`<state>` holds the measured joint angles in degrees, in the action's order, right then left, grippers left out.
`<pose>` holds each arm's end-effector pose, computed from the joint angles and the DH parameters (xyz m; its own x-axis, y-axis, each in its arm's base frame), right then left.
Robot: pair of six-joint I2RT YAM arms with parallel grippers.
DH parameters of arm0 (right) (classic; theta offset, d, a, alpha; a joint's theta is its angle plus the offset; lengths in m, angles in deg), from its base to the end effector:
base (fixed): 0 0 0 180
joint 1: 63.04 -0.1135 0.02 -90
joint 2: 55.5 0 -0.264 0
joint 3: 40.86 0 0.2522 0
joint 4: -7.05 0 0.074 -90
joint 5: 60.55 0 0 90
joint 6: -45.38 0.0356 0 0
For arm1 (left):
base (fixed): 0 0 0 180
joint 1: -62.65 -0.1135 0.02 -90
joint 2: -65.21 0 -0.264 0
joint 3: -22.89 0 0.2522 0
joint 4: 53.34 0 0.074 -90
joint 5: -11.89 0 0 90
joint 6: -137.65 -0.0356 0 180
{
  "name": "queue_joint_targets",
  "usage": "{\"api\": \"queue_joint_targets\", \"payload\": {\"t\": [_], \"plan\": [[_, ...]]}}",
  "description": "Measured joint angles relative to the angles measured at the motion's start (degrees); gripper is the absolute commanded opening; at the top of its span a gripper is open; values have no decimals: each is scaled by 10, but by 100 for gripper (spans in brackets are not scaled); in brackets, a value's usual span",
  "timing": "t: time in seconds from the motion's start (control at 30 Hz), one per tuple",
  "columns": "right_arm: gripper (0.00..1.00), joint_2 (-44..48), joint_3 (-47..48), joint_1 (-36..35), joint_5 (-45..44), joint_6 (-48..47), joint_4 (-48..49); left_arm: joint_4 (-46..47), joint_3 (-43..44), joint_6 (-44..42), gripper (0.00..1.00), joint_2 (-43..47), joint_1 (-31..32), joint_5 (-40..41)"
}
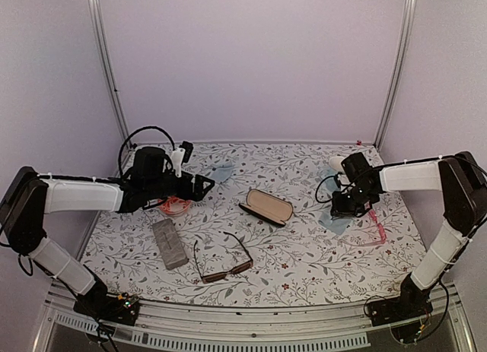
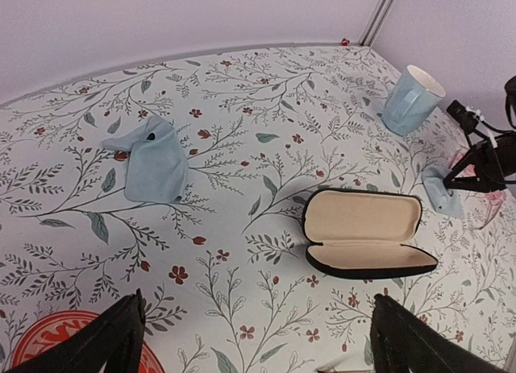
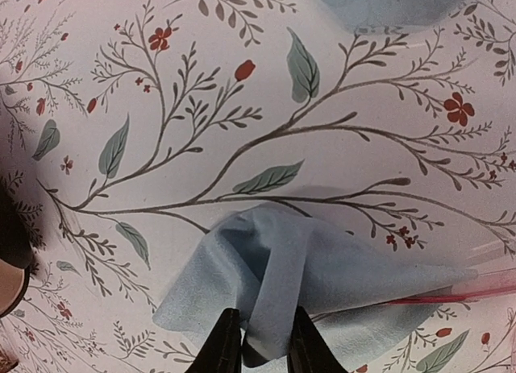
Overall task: Organize the sunglasses
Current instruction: Pick up the glasses cleaning cloth from the center of the board, then place the glasses cleaning cloth at the center of the board.
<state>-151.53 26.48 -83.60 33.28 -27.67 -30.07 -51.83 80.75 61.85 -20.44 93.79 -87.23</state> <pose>0.2930 0.1124 0.1551 -0.9266 -0.0369 -0.3742 -0.1107 0.9778 0.1777 0.2718 -0.1708 0.2108 -0.5225 0.0327 -0.8520 0.5200 0.8042 -0.2880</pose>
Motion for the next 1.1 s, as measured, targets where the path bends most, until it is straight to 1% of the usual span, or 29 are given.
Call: {"api": "queue_joint_targets", "payload": {"t": [0.23, 0.37, 0.47, 0.6, 0.7, 0.83, 1.1], "plan": [[2, 7, 1, 0, 20, -5, 13, 0, 0, 0, 98, 0, 0, 7], [0, 38, 4, -3, 52, -17, 25, 2, 0, 0, 98, 0, 2, 8], [0, 58, 21, -19, 85, -36, 28, 3, 0, -1, 98, 0, 3, 8], [1, 63, 59, -75, 104, -59, 13, 3, 0, -6, 98, 0, 8, 8], [3, 74, 65, -126, 116, -70, -9, 5, 0, -14, 98, 0, 16, 7], [4, 91, 53, -185, 139, -65, -31, 17, 0, -26, 98, 0, 35, 3], [3, 105, 3, -261, 167, -12, -27, 30, 0, -33, 98, 0, 78, -2]]}}
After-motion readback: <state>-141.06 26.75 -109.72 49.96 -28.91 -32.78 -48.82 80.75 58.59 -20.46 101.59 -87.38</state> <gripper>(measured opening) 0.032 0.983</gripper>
